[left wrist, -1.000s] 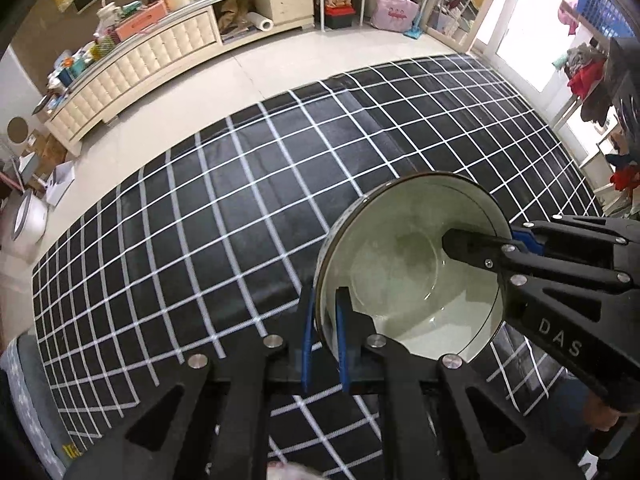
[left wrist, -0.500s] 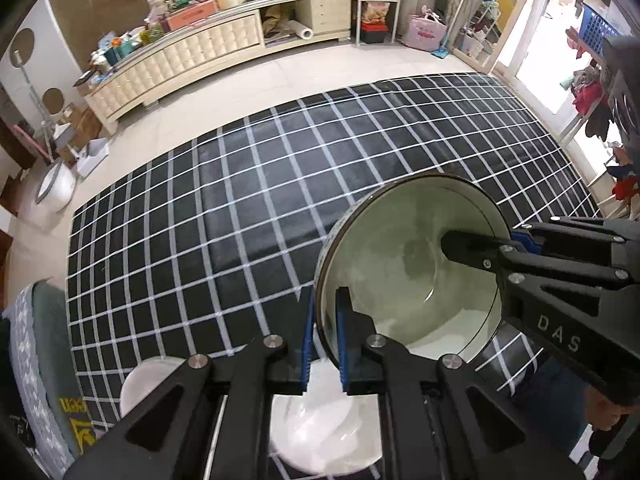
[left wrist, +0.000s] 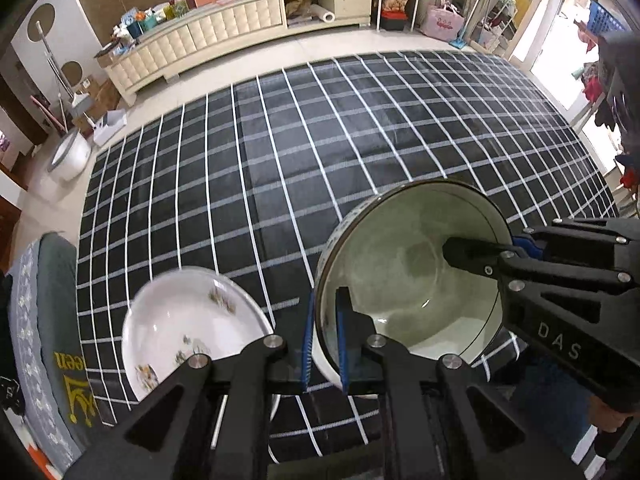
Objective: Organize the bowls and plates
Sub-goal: 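Carry the gripped patterned bowl with the left tool toward the plate stack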
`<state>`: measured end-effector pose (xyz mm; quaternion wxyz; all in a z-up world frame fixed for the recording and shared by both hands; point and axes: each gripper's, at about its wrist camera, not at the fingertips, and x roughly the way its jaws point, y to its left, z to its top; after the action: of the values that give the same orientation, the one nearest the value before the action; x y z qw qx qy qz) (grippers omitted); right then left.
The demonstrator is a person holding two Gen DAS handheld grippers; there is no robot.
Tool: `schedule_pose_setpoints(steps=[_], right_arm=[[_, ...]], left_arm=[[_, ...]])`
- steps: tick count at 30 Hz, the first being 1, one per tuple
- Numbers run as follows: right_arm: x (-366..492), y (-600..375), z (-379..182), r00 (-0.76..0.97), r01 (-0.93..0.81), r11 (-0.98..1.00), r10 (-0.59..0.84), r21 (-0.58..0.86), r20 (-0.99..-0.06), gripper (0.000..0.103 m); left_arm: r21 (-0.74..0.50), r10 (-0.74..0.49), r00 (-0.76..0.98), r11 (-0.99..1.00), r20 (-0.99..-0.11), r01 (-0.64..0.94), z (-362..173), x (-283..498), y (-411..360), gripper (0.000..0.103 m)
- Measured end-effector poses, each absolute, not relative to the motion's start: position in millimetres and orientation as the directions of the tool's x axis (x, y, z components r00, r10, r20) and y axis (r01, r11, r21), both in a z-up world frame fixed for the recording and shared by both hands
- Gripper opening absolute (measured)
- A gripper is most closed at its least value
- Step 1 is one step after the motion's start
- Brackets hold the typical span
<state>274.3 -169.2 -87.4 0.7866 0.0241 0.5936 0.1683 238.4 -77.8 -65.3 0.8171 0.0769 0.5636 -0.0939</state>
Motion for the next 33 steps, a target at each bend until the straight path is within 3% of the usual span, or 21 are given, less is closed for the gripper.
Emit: schedule_pose_setpoints(steps=[26, 31, 33], right_arm=[[266.7, -153.8, -117.2, 0.188, -0.217, 0.95, 0.268, 0.226, -0.945, 0.014], [267.3, -154.1, -117.4, 0.168, -0.205, 0.949, 0.274, 0.239, -0.947, 0.018], [267.1, -157.2, -117.8, 0.159, -0.178, 0.944, 0.307, 0.279, -0.938, 0.026]], left_arm=[[0.028, -0.039, 0.303, 0.976, -0.952, 0.215, -117.2, 219.9, -66.2, 0.009], [0.023, -0.044, 0.298, 0.976, -0.954, 0.219, -121.5, 223.2, -63.9, 0.009], [0.017, -0.048, 0.297, 0.977, -0.954, 0.214, -123.5, 224.1, -62.6, 0.01]])
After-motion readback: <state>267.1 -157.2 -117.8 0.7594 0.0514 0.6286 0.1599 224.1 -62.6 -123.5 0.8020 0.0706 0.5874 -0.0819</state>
